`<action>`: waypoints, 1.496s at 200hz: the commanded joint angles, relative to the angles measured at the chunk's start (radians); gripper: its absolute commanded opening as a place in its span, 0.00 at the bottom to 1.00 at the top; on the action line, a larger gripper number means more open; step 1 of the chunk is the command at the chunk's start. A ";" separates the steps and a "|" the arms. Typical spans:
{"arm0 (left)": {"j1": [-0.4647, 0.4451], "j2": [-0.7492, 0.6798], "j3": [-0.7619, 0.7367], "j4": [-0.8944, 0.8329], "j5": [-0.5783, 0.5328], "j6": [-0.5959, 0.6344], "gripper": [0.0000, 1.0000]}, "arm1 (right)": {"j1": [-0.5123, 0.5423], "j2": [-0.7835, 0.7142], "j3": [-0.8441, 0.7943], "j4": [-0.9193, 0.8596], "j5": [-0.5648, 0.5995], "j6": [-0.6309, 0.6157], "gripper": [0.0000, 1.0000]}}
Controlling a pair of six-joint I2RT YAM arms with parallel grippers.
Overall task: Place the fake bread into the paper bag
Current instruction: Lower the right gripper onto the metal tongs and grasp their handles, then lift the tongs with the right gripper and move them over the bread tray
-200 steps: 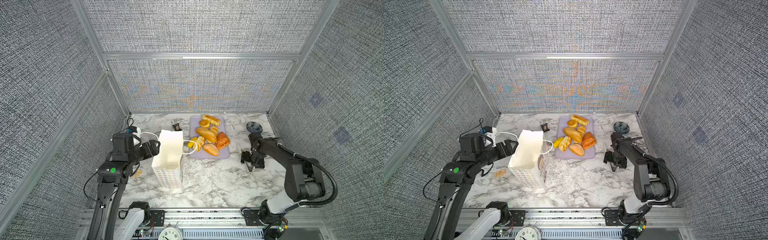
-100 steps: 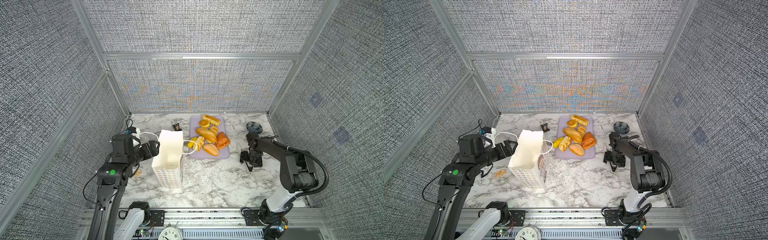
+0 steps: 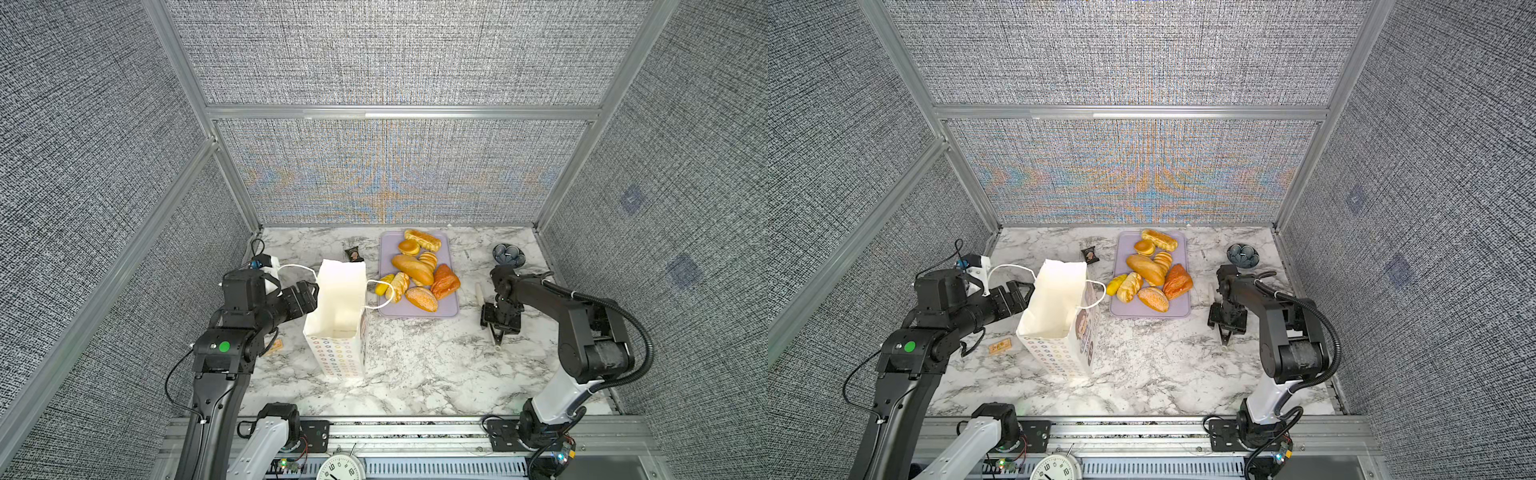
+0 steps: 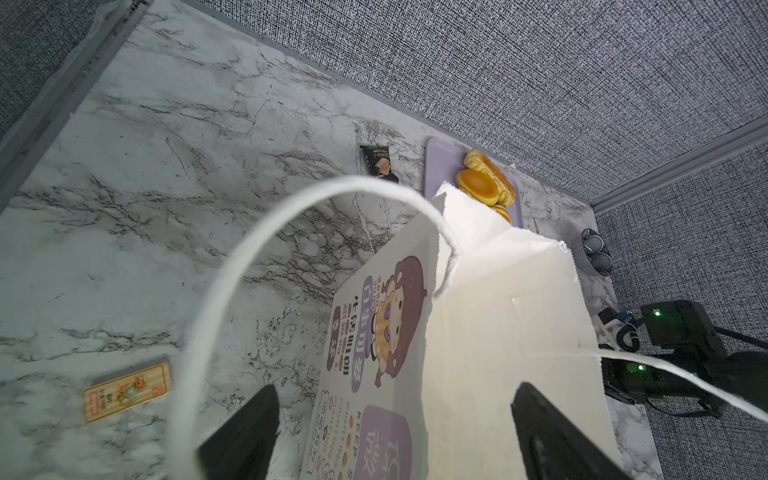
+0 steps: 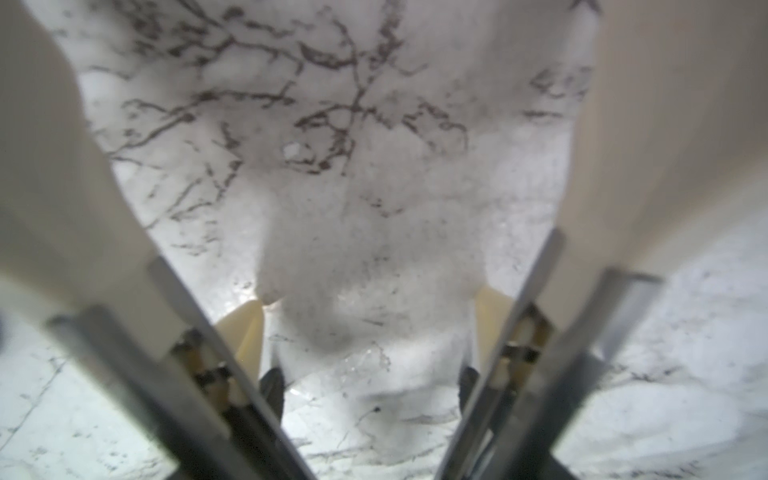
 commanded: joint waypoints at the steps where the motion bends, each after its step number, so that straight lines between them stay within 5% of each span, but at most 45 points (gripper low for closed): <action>1: 0.000 -0.004 0.005 0.001 -0.011 0.010 0.89 | -0.002 -0.021 -0.014 0.000 0.036 0.012 0.61; 120: 0.000 0.008 0.042 -0.001 -0.017 0.002 0.88 | -0.002 -0.322 0.011 -0.145 0.017 -0.010 0.50; 192: 0.000 0.027 0.071 -0.022 -0.043 0.011 0.88 | -0.001 -0.501 0.084 -0.218 -0.138 -0.036 0.47; 299: 0.000 0.113 0.193 -0.119 -0.083 0.069 0.92 | 0.086 -0.537 0.203 -0.264 -0.351 -0.079 0.47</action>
